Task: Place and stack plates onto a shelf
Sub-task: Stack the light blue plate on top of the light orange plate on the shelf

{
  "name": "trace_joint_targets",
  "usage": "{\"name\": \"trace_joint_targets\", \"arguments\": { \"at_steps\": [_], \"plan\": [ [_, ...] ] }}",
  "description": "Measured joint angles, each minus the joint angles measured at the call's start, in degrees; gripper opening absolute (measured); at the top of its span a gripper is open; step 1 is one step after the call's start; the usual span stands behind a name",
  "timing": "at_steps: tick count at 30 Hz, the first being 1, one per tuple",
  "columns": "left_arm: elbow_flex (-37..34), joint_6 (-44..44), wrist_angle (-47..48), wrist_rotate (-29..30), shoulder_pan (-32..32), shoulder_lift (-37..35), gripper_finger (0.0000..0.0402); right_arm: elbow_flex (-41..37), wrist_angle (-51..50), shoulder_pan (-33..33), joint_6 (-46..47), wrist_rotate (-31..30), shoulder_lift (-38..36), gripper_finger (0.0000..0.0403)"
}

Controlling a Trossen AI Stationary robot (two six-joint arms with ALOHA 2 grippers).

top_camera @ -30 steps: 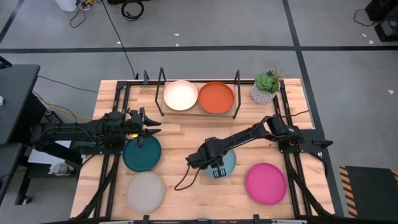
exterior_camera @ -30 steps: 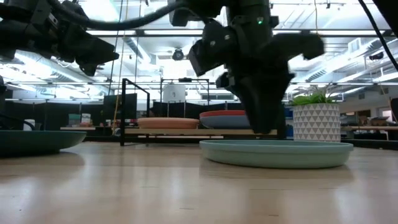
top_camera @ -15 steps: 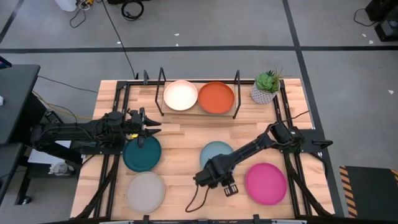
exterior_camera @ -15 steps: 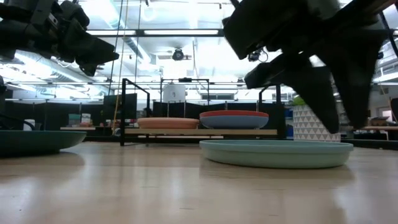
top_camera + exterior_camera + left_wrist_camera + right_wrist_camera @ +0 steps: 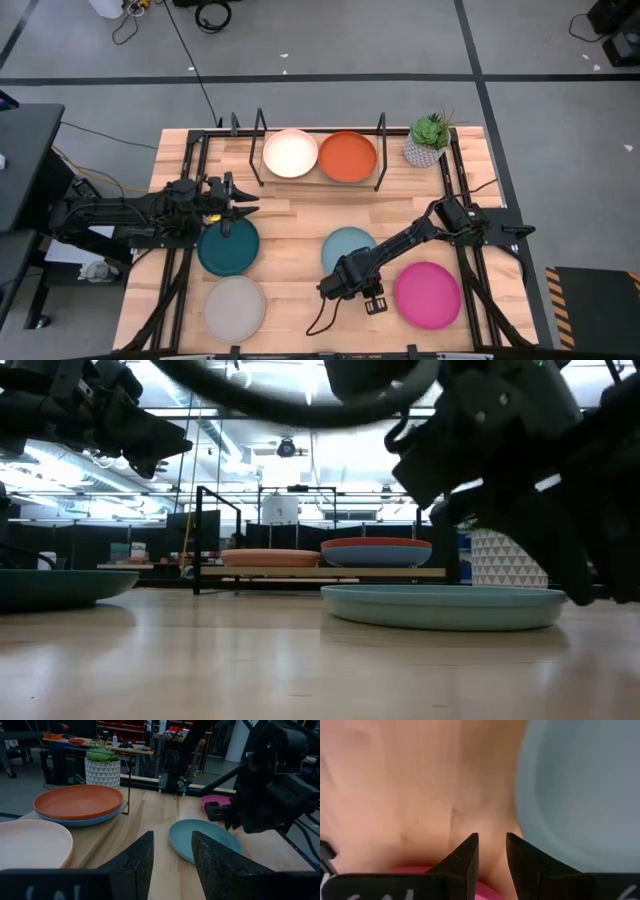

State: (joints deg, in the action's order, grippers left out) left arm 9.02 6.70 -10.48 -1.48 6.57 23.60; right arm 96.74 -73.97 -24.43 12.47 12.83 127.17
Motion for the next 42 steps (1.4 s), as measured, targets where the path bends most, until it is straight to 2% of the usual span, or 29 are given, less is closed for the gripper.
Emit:
{"name": "trace_joint_targets", "arguments": {
  "at_steps": [10, 13, 16, 25, 30, 42],
  "plan": [
    [0.0, 0.0, 0.0, 0.0, 0.0, 0.0, 0.0141, -2.7, -2.7, 1.9, 1.5, -15.3, 0.0, 0.0105],
    [0.0, 0.0, 0.0, 0.0, 0.0, 0.0, 0.0141, -1.5, -8.0, 2.4, 1.5, -16.5, 0.0, 0.0105],
    [0.0, 0.0, 0.0, 0.0, 0.0, 0.0, 0.0141, -0.2, -13.9, 2.4, 2.5, -20.4, 0.0, 0.0105],
    [0.0, 0.0, 0.0, 0.0, 0.0, 0.0, 0.0141, -0.1, -6.6, -1.7, -9.3, -28.4, 0.0, 0.0105],
    [0.0, 0.0, 0.0, 0.0, 0.0, 0.0, 0.0141, -0.1, -3.9, -3.3, -11.6, -30.1, 0.0, 0.0105],
    [0.0, 0.1, 0.0, 0.0, 0.0, 0.0, 0.0141, -0.1, 5.4, -2.8, -12.7, -29.3, 0.0, 0.0104]
  ]
}}
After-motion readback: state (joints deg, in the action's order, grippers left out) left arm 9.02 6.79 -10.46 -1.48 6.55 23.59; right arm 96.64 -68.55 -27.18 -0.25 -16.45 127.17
